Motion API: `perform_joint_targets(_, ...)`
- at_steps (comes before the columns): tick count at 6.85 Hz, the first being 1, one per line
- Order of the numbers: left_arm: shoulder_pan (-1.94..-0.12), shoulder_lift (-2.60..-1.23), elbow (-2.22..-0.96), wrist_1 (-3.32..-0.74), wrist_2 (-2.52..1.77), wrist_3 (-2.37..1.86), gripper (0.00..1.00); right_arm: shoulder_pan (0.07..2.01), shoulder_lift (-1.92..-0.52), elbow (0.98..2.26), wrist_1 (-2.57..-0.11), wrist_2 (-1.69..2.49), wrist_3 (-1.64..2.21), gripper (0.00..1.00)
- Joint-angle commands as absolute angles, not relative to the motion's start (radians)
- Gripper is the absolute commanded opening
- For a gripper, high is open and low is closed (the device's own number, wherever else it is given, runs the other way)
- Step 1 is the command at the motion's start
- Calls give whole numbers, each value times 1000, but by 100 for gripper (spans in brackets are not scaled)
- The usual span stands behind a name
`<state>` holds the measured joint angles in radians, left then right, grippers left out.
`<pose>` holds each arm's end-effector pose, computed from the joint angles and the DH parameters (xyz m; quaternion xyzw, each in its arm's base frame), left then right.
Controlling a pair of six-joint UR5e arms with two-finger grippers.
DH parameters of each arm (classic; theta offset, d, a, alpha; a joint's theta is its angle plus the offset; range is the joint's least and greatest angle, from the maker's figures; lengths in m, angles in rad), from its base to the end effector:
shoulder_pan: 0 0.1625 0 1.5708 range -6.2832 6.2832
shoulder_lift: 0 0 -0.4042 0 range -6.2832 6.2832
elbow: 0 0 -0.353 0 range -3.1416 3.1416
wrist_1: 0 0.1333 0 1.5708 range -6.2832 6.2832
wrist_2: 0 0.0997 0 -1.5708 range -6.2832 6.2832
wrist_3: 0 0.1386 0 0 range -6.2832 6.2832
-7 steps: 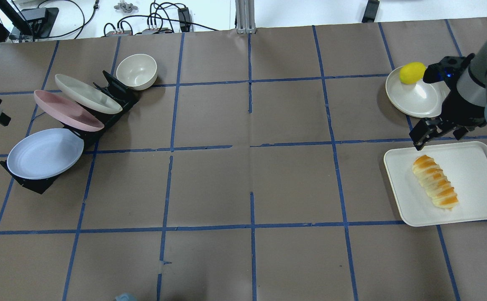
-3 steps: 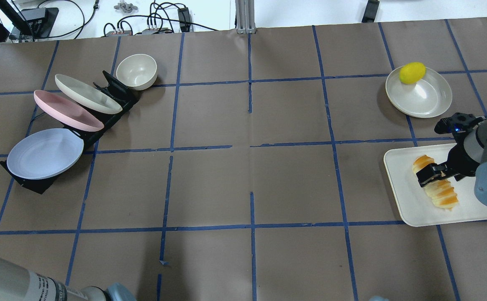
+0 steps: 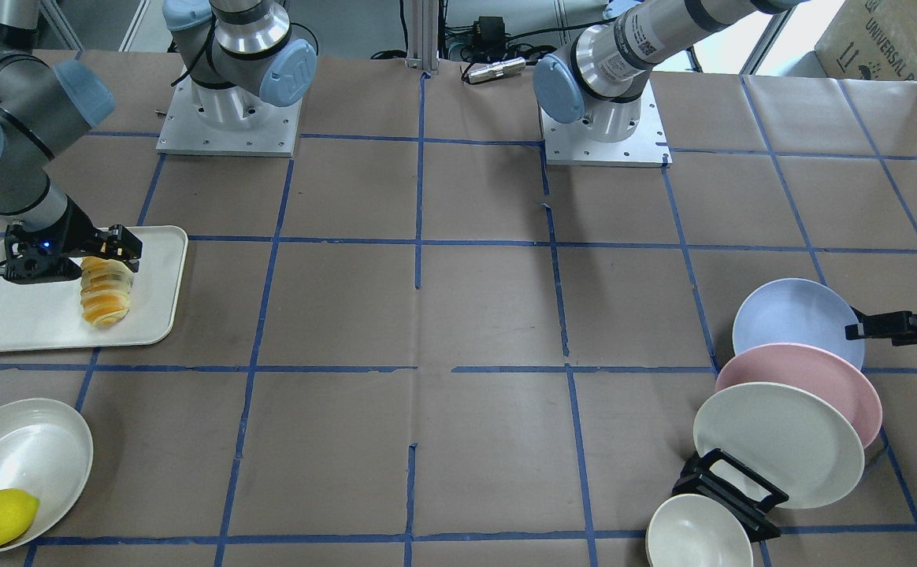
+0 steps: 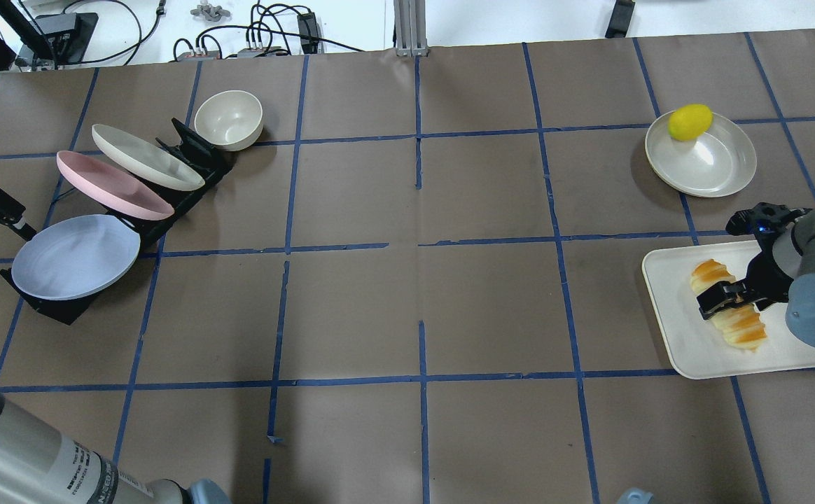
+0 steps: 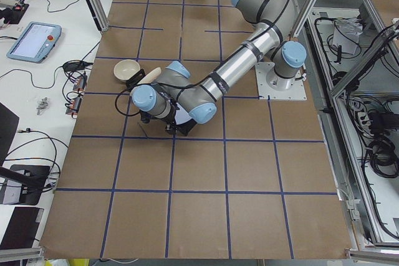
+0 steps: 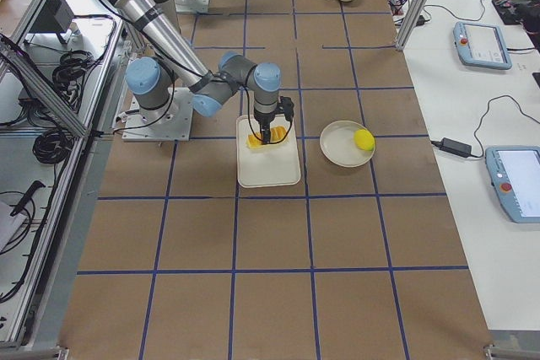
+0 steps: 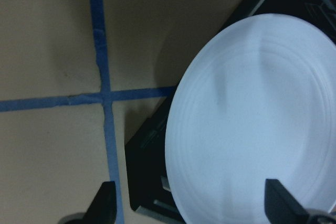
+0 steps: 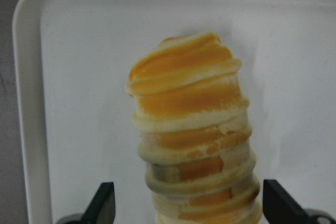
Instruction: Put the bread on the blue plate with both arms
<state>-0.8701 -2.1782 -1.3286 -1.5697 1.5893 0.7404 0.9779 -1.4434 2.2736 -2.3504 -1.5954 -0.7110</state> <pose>0.2896 -0.5462 0.2033 -0.0212 -0.9832 -0.1421 0.1126 -0.1058 -0.3895 0.1595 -0.0593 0.9978 0.0276 0.0056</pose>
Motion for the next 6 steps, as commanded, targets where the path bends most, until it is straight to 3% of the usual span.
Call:
perform_joint_targets(1,-887,-2220,-1328,-1536,1588,750,94,973,-1431,2264,-2356,-1595,-722,99)
perform_joint_targets(2,-882,-2232,-1324,-1534,1592,753,94,974,-1431,2266,-2356,-1594,-723,97)
perform_joint_targets(4,-877,-2249,-1327,-1535,1588,755,92,974,-1430,2266,-2358,-1594,-723,80)
perform_joint_targets(5,-867,-2253,-1324,-1537,1583,755,79,974,-1422,2266,-2370,-1594,-721,80)
perform_joint_targets(6,-862,-2253,-1327,-1546,1580,755,47,974,-1422,2270,-2379,-1592,-721,79)
